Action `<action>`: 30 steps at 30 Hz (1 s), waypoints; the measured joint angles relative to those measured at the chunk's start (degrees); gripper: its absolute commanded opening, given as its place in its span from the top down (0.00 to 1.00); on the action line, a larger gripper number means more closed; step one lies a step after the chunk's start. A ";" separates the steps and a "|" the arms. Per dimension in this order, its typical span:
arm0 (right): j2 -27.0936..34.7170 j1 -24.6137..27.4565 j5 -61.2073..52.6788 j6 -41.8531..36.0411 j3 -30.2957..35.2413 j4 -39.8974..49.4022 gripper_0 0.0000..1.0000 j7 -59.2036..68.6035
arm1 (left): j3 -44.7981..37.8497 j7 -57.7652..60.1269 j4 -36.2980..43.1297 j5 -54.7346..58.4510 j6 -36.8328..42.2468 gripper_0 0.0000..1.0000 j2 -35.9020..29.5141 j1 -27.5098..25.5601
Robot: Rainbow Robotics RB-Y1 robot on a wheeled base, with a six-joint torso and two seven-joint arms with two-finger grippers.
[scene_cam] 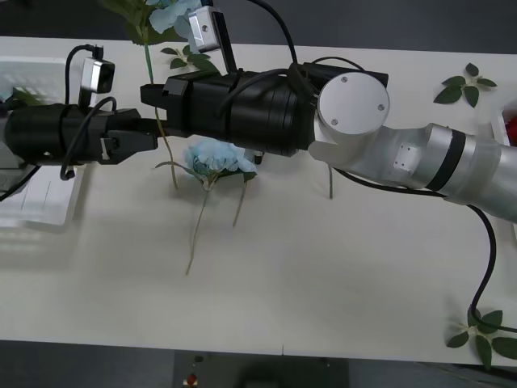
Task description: Put the red flowers into the right box and the blue flowers into the left box
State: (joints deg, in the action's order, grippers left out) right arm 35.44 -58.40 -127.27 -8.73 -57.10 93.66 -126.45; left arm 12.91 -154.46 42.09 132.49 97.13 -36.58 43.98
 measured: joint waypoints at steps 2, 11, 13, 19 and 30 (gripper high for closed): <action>0.00 0.00 0.00 0.00 0.00 0.00 1.00 0.00 | 0.41 0.00 0.15 0.00 -0.02 0.00 0.13 0.00; 0.00 0.00 0.00 0.00 0.00 0.00 1.00 0.00 | 0.55 0.00 3.48 0.00 -4.21 0.00 0.13 0.00; 0.00 0.00 0.00 0.00 0.00 0.00 1.00 0.00 | 0.55 0.00 3.58 0.00 -4.40 0.00 0.13 0.00; 0.00 0.00 0.00 0.00 0.00 0.00 1.00 0.00 | 0.55 0.00 3.58 0.00 -4.40 1.00 0.13 0.00; 0.00 0.00 0.03 0.04 0.00 -0.31 1.00 0.00 | 0.55 0.00 3.59 0.00 -4.37 1.00 0.13 0.00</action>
State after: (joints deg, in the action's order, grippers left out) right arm 35.45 -58.40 -127.24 -8.69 -57.10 93.35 -126.45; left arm 13.46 -154.45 45.68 132.49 92.76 -36.45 43.98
